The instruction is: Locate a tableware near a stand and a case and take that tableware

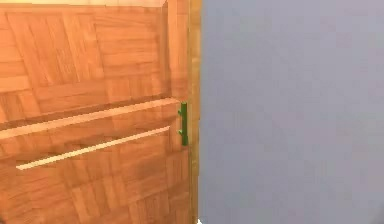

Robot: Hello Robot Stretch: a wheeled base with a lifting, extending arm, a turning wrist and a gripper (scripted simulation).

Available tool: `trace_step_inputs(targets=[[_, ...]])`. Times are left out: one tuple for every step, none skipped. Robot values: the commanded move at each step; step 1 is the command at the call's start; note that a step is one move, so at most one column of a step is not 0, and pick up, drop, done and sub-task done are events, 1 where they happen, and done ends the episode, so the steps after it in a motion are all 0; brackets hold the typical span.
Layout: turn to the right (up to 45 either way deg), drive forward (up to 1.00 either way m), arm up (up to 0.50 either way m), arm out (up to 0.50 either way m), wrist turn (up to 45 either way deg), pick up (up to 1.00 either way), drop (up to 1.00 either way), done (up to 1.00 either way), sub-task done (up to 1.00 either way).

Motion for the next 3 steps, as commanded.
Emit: trace_step_inputs(targets=[[-45.0, 0.0, 0.0, 0.0, 0.0, 0.0, 0.0, 0.0, 0.0], [-45.0, 0.0, 0.0, 0.0, 0.0, 0.0, 0.0, 0.0, 0.0], [-21.0, 0.0, 0.0, 0.0, 0.0, 0.0, 0.0, 0.0, 0.0]])
